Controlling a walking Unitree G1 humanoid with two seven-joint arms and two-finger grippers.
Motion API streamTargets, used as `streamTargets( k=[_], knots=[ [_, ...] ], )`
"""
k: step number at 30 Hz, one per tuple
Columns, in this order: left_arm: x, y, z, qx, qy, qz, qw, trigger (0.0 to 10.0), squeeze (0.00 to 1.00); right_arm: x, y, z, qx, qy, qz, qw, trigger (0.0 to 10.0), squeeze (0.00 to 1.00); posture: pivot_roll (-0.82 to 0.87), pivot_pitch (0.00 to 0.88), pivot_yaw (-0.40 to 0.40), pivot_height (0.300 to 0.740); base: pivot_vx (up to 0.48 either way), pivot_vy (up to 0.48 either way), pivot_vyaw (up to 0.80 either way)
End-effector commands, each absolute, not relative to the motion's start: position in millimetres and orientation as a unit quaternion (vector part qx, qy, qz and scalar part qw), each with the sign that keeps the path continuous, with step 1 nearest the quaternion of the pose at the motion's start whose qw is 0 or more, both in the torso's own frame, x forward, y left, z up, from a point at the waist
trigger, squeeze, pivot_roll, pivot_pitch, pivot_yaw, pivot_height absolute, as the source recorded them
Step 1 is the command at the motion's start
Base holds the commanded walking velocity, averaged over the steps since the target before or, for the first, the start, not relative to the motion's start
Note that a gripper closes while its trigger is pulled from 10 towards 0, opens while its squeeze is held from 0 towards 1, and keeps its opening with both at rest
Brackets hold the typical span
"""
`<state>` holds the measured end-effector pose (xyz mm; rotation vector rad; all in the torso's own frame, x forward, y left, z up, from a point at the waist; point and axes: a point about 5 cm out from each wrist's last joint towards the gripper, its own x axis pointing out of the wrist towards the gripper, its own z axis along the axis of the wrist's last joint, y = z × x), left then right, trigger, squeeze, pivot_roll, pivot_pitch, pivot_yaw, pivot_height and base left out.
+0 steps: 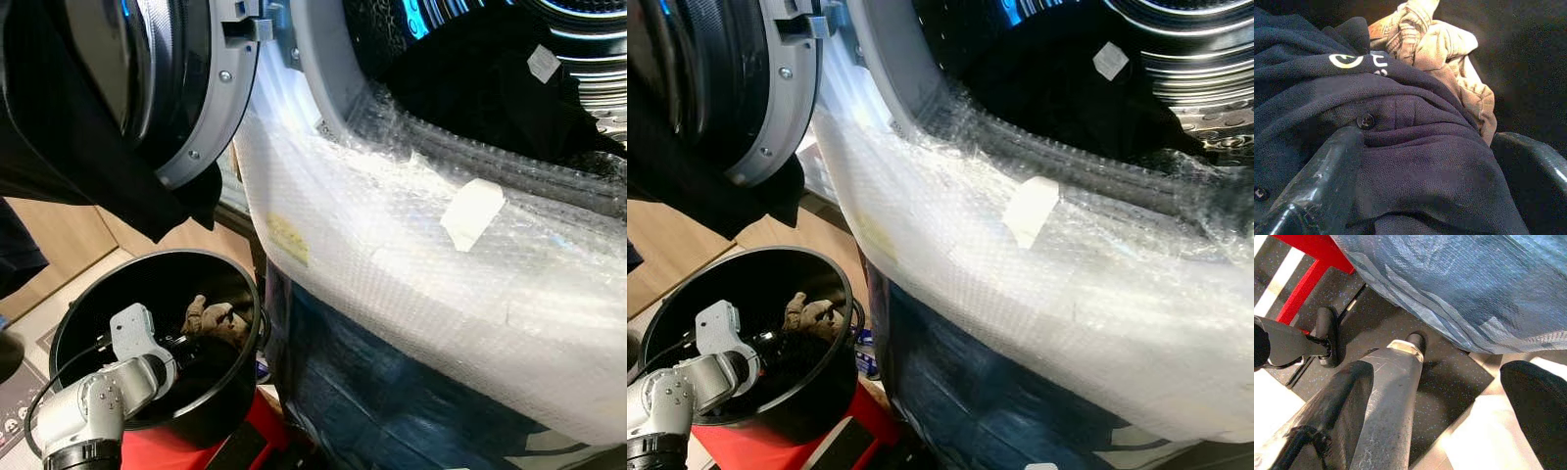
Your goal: Clothes washing
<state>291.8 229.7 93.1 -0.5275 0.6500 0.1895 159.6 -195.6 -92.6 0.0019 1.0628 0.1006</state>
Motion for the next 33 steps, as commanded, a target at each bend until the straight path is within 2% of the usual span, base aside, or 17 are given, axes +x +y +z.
streamTargets(
  k=[1, 2, 7, 11, 12, 19, 27, 33],
  knots=[
    [294.7, 223.7, 91.9, -0.258, 0.321, 0.083, 0.908, 10.0, 0.29, 154.9, -193.7, -94.8, 0.005, 0.512, 0.048, 0.858, 10.0, 0.0, 0.06, 0.096, -0.012, 0.74, 0.0, 0.0, 0.0],
    [297.6, 221.6, 92.5, -0.258, 0.316, 0.08, 0.91, 10.0, 0.0, 155.0, -192.9, -94.9, 0.005, 0.512, 0.05, 0.858, 10.0, 0.0, 0.06, 0.088, -0.009, 0.74, 0.0, 0.0, 0.0],
    [304.2, 214.1, 97.1, -0.267, 0.313, 0.057, 0.91, 10.0, 0.0, 154.7, -191.9, -95.2, 0.008, 0.512, 0.048, 0.858, 10.0, 0.0, 0.05, 0.084, -0.008, 0.74, 0.0, 0.0, 0.0],
    [306.8, 215.2, 97.4, -0.238, 0.337, 0.033, 0.91, 10.0, 0.0, 152.5, -190.9, -96.2, 0.004, 0.516, 0.051, 0.855, 10.0, 0.0, 0.06, 0.071, -0.01, 0.74, 0.0, 0.0, 0.0],
    [307.1, 217.7, 98.9, -0.193, 0.35, 0.011, 0.917, 10.0, 0.0, 151.7, -190.3, -96.6, 0.005, 0.517, 0.053, 0.854, 10.0, 0.0, 0.06, 0.069, -0.011, 0.74, 0.0, 0.0, 0.0],
    [309.9, 231.2, 100.8, -0.103, 0.352, 0.014, 0.93, 10.0, 0.0, 152.5, -190.6, -96.3, 0.001, 0.516, 0.052, 0.855, 10.0, 0.0, 0.06, 0.067, -0.006, 0.74, 0.0, 0.0, 0.0],
    [304.9, 225.9, 86.4, -0.129, 0.375, 0.019, 0.918, 10.0, 0.0, 155.9, -190.9, -94.9, 0.001, 0.513, 0.053, 0.857, 10.0, 0.0, 0.06, 0.091, -0.013, 0.74, 0.0, 0.0, 0.0],
    [306.9, 219.4, 77.4, -0.216, 0.37, 0.027, 0.903, 10.0, 0.0, 156.7, -190.9, -94.7, -0.004, 0.513, 0.056, 0.857, 10.0, 0.0, 0.06, 0.105, -0.017, 0.74, 0.0, 0.0, 0.0]
  ],
)
